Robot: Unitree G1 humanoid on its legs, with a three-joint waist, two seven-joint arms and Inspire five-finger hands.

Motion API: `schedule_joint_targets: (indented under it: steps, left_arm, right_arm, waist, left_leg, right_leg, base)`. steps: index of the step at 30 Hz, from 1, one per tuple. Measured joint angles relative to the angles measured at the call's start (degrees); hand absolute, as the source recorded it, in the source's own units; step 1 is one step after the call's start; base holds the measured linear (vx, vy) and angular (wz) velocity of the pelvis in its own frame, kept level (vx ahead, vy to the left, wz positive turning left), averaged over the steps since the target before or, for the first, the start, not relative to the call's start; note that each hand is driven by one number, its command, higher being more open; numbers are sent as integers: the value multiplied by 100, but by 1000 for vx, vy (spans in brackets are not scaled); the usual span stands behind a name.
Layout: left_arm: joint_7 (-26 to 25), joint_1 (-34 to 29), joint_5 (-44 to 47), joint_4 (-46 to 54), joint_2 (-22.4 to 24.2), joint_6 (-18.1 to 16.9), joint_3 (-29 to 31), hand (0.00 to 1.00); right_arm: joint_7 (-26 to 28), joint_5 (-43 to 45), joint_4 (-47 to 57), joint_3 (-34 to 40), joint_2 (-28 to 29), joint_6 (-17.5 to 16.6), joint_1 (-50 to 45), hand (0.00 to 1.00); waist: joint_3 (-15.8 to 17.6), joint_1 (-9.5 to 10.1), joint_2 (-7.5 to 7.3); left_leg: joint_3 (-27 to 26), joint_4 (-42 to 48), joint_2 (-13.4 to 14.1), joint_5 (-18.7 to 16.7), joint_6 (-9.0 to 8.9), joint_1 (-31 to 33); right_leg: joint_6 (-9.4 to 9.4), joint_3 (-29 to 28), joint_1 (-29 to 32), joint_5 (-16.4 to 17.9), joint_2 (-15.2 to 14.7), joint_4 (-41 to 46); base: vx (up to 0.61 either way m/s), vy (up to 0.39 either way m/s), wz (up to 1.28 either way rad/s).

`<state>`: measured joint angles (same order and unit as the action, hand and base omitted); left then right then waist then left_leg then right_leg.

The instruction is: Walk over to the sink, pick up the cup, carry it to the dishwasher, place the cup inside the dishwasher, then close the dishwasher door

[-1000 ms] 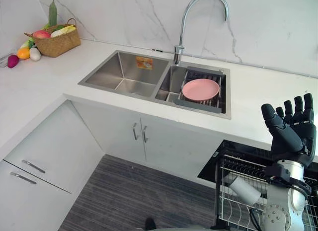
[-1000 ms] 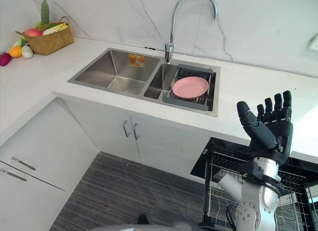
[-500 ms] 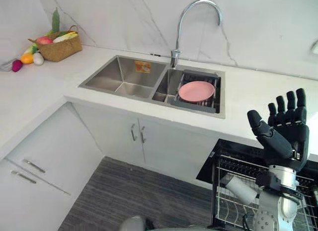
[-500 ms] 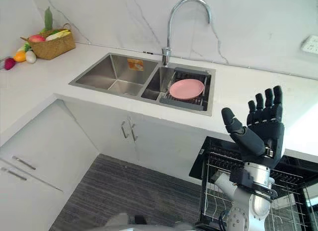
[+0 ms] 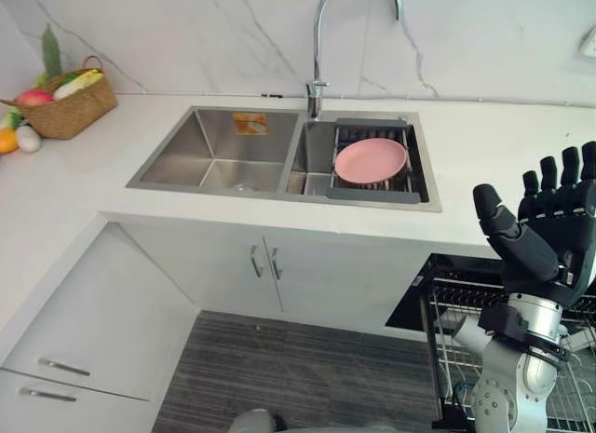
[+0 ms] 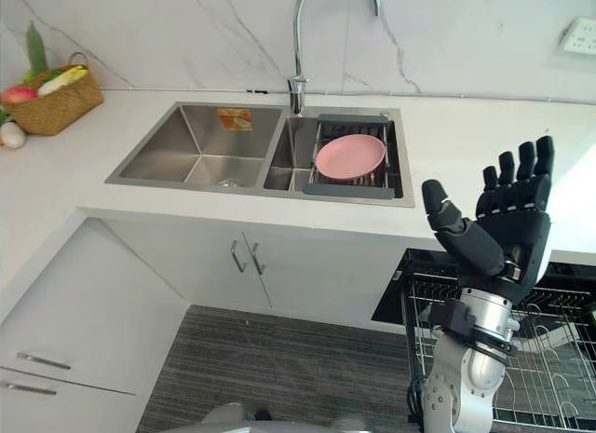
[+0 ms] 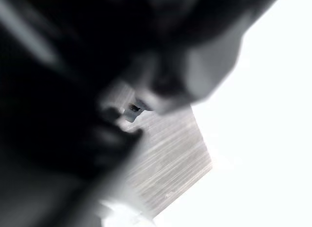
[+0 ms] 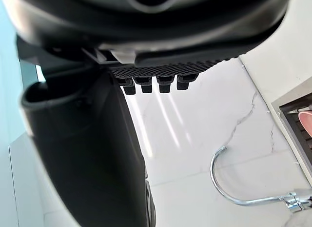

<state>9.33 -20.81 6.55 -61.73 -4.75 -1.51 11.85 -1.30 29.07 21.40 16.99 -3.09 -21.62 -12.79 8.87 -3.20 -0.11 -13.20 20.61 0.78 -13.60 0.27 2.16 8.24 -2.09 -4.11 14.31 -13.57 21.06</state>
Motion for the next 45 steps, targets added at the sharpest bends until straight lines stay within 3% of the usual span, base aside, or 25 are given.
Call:
schedule_joint_targets:
  steps: [1, 4, 6, 8, 9, 12, 13, 15, 16, 17, 19, 20, 23, 25, 26, 27, 28, 29, 31, 32, 34, 35, 37, 43, 45]
  left_arm:
    - [9, -8, -3, -4, -1, 5, -10, 100]
    - [44, -24, -100, -27, -95, 37, -246, 100]
    - [63, -30, -93, -18, -122, 74, -419, 100]
    - [55, -38, -81, 32, -165, 109, -484, 100]
    - [52, -36, -73, 33, -182, 120, -516, 100]
    - [57, -35, -61, 37, -238, 144, -587, 100]
    - [73, -41, -80, 36, -293, 169, -631, 100]
    - [105, -100, -96, 44, -410, 171, -698, 100]
    - [86, -100, -99, 19, -441, 202, -677, 100]
    - [87, -108, -100, 26, -381, 207, -683, 100]
    - [86, -131, -99, 30, -328, 207, -671, 100]
    - [86, -135, -99, 32, -323, 207, -667, 100]
    - [59, -124, -99, 34, -301, 182, -659, 100]
    - [-68, -179, -100, 24, -145, 155, -584, 100]
    - [-160, -183, -91, 24, -103, 58, -462, 100]
    - [-256, -115, -21, 109, -18, -16, -334, 100]
    - [-311, -102, 48, 165, 34, -39, -314, 100]
    - [-387, -102, 93, 248, 107, -41, -240, 100]
    - [-430, -134, 45, 343, 228, -100, -110, 100]
    - [-445, -166, 6, 425, 269, -153, -68, 100]
    - [-456, -215, -109, 543, 301, -273, -17, 100]
    - [-457, -227, -161, 534, 312, -319, 17, 100]
    - [-465, -210, -367, 489, 291, -324, -7, 100]
    - [-495, -149, -377, 281, 78, -325, -316, 100]
    - [-490, -168, -381, 265, 13, -339, -425, 100]
  right_arm:
    - [-19, -1, 8, 24, 16, 3, -2, 100]
    - [-135, -11, 182, 74, 99, 5, -21, 100]
    - [-120, -97, 266, -4, 97, 3, -12, 100]
    - [-63, -115, 230, -10, 100, 3, -8, 100]
    - [-8, -114, 205, -6, 98, 3, 7, 100]
    - [84, -113, 154, -1, 91, 3, 78, 100]
    - [130, -111, 150, -3, 79, -5, 113, 100]
    - [157, -107, 159, -28, 48, -65, 137, 100]
    - [153, -103, 114, -34, -53, -110, 177, 100]
    - [147, -106, 54, -67, -118, -91, 206, 100]
    - [146, -109, 57, -114, -129, -92, 212, 100]
    - [116, -110, 57, -109, -111, -90, 204, 100]
    - [127, -111, 85, -163, -110, -91, 213, 100]
    - [160, -114, 63, -229, -156, -88, 202, 100]
    - [167, -115, 70, -250, -162, -126, 238, 100]
    - [166, -118, 69, -211, -216, -119, 229, 100]
    - [164, -122, 70, -208, -262, -116, 236, 100]
    - [152, -174, 69, -214, -287, -102, 233, 100]
    - [116, -232, 65, -138, -286, -117, 260, 100]
    - [111, -232, 47, -97, -286, -117, 315, 100]
    - [113, -233, -2, -104, -288, -116, 333, 100]
    - [120, -234, -96, -167, -294, -102, 325, 100]
    - [131, -243, -129, -208, -316, -96, 338, 100]
    - [211, -267, -128, -149, -457, -2, 382, 100]
    - [272, -859, -130, -150, -463, 102, 382, 100]
  waist:
    - [4, -1, -5]
    - [33, -13, -54]
    - [30, 25, -53]
    - [7, 39, -14]
    - [41, 38, -6]
    - [151, 44, 21]
    - [164, 52, 7]
    - [128, 47, -102]
    - [145, 48, -85]
    - [108, 75, 14]
    - [125, 68, 66]
    - [121, 61, 116]
    - [142, 86, 133]
    - [105, 94, 340]
    - [114, 94, 306]
    - [157, 94, 370]
    - [182, 106, 398]
    - [236, 145, 368]
    - [257, 250, 309]
    - [252, 283, 301]
    - [250, 322, 304]
    - [236, 380, 326]
    - [162, 375, 380]
    - [117, 318, 319]
    - [96, 335, 291]
  left_leg:
    - [-18, -92, -49, 2, 25, -86]
    - [-65, -360, -216, -41, 225, -544]
    - [-224, -538, -245, -74, 341, -740]
    - [-348, -687, -173, -47, 419, -795]
    - [-382, -791, -101, -35, 411, -882]
    - [-367, -917, 79, -35, 408, -1170]
    - [-361, -915, 119, -38, 403, -1292]
    - [-315, -875, 64, -132, 236, -1469]
    - [-187, -823, 108, -289, 21, -1555]
    - [-42, -838, 232, -299, 3, -1562]
    - [48, -861, 361, -344, -73, -1553]
    - [87, -861, 494, -437, -228, -1544]
    - [25, -672, 648, -613, -324, -1539]
    - [-65, -470, 883, -719, -404, -1557]
    - [-27, 274, 974, -801, -373, -1245]
    - [42, 1404, 1176, -671, -293, -655]
    - [51, 1891, 1284, -504, -226, -442]
    - [113, 2590, 1385, -104, -192, -180]
    - [168, 2186, 1171, -442, -213, -45]
    - [193, 1401, 936, -525, -158, 53]
    - [314, 196, 673, -356, -255, 128]
    - [337, -223, 622, 120, -271, 48]
    - [230, -581, 591, 741, -185, -214]
    - [119, -1282, 242, 895, -49, -640]
    - [148, -1420, 207, 896, -48, -793]
  right_leg:
    - [-30, 38, 154, -17, -38, 348]
    - [-526, 217, 727, -344, -274, 1907]
    - [-642, 302, 1147, -758, -404, 2593]
    - [-647, 706, 1388, -502, -384, 2731]
    - [-608, 1042, 1474, -230, -259, 2630]
    - [-667, 1696, 1509, 61, 22, 2037]
    - [-658, 1848, 1555, 37, 66, 1594]
    - [-752, 1801, 1573, -674, 96, 724]
    - [-604, 1686, 1548, -833, 177, 707]
    - [-631, 1664, 1514, -818, 313, 620]
    - [-684, 1669, 1491, -793, 494, 487]
    - [-742, 1689, 1486, -762, 648, 447]
    - [-780, 1668, 1447, -679, 806, 481]
    - [-814, 1705, 1305, -549, 1020, 360]
    - [-859, 1713, 1266, -528, 1020, 311]
    - [-888, 1830, 1115, -548, 1057, 142]
    - [-928, 1857, 985, -577, 1085, 9]
    - [-993, 1886, 656, -642, 1094, -296]
    - [-974, 1891, 398, -708, 958, -570]
    - [-962, 1888, 344, -712, 862, -667]
    - [-868, 1857, 282, -773, 799, -842]
    - [-790, 1780, 175, -831, 827, -1000]
    - [-614, 1669, -91, -1090, 894, -1455]
    - [-414, 1645, -438, -1361, 694, -2022]
    - [-413, 1689, -558, -1361, 676, -2044]
  base:
    - [88, 114, -12]
    - [153, 133, -7]
    - [164, 121, -29]
    - [174, 52, -32]
    - [179, 0, -28]
    - [154, -64, -15]
    - [153, -120, 0]
    - [179, -150, 8]
    - [197, -182, -6]
    - [182, -186, -15]
    - [99, -166, -21]
    - [36, -165, -14]
    - [-25, -107, -13]
    - [1, -87, -10]
    - [57, -45, 15]
    - [76, -43, 23]
    - [89, -48, 30]
    - [128, -23, 24]
    - [107, -9, 16]
    - [89, 7, 5]
    - [106, 33, -9]
    - [120, 53, -26]
    - [242, 116, -35]
    - [171, 80, -5]
    - [118, 47, 8]
